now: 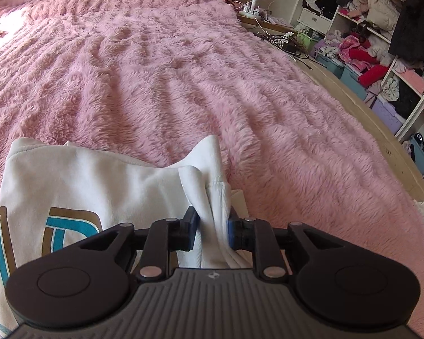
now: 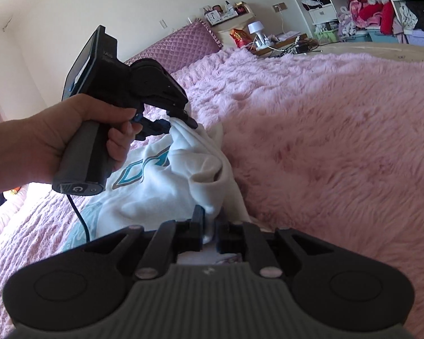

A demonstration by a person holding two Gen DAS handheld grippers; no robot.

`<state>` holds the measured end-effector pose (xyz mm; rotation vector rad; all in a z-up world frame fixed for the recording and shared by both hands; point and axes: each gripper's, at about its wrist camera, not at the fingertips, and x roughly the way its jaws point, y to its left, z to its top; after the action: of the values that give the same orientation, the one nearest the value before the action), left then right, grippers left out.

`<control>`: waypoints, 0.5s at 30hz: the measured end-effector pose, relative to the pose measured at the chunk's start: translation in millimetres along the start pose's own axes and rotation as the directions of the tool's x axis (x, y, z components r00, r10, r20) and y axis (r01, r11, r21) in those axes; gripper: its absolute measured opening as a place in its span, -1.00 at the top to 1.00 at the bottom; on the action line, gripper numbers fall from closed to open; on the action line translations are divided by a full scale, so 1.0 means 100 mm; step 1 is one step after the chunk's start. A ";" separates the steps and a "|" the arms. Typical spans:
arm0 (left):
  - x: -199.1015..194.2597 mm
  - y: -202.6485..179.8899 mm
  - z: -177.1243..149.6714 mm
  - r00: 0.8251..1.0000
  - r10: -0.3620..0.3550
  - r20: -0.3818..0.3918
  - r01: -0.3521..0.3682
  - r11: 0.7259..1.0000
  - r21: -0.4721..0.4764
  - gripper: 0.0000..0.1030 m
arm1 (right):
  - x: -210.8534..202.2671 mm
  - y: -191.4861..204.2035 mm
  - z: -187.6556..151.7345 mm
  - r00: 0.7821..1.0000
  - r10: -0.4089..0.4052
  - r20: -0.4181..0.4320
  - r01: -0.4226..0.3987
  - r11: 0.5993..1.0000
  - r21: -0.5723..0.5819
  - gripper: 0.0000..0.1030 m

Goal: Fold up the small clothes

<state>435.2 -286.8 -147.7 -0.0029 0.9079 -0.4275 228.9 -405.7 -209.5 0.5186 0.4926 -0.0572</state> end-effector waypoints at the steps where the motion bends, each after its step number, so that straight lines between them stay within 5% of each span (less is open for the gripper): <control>1: 0.02 -0.04 -0.03 1.000 0.015 0.003 -0.015 1.000 0.017 0.46 | 0.00 -0.02 -0.01 1.000 -0.001 -0.005 0.002 1.000 0.011 0.76; 10: -0.73 0.19 0.05 0.992 -0.082 0.099 0.079 0.996 0.032 0.30 | -0.19 -0.13 0.06 0.999 0.021 -0.032 -0.019 0.998 0.062 0.53; 15: -1.50 0.59 -0.46 0.987 -0.092 0.129 0.078 0.991 0.111 0.23 | -0.25 -0.15 0.13 1.000 0.015 -0.020 -0.014 0.996 0.084 0.21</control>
<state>340.3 -170.6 -72.6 0.0259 0.7537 -0.5478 210.2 -426.7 -194.9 0.6050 0.5077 -0.0590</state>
